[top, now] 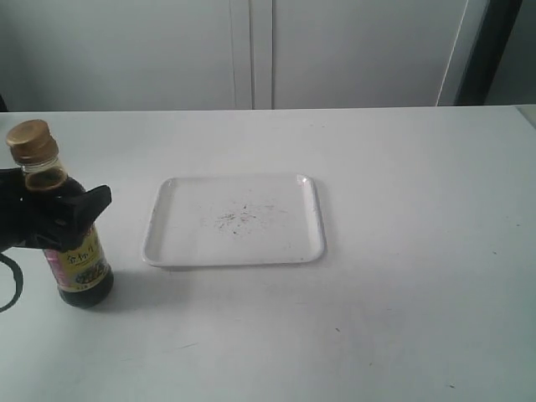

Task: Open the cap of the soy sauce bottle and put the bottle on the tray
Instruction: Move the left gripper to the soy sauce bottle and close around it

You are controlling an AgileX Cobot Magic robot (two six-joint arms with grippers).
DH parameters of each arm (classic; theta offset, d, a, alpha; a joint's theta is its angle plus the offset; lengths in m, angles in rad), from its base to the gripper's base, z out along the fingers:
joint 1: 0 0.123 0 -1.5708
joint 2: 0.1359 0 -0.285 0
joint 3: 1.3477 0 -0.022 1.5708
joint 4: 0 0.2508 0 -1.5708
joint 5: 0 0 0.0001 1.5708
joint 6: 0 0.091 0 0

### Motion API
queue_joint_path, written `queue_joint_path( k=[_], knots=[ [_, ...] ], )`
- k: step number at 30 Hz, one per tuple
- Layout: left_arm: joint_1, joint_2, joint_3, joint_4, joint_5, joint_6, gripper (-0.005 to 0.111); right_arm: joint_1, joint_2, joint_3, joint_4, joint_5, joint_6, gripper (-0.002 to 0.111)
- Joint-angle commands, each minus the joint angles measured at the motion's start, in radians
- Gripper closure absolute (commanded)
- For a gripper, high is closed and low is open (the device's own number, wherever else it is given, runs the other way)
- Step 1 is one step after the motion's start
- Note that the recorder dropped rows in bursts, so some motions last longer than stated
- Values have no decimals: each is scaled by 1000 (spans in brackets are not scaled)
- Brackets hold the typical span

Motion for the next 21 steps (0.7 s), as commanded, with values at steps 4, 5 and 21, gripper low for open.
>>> queue_joint_path(
  k=[4,5,21],
  knots=[
    [-4,34,14,48,-5,13,2,-5,-6,5,-2,-6,3,108],
    [-4,34,19,48,-5,20,2,-5,-6,5,-2,-6,3,108],
    [-4,34,93,-12,-5,130,2,-5,-6,5,-2,-6,3,108]
  ],
)
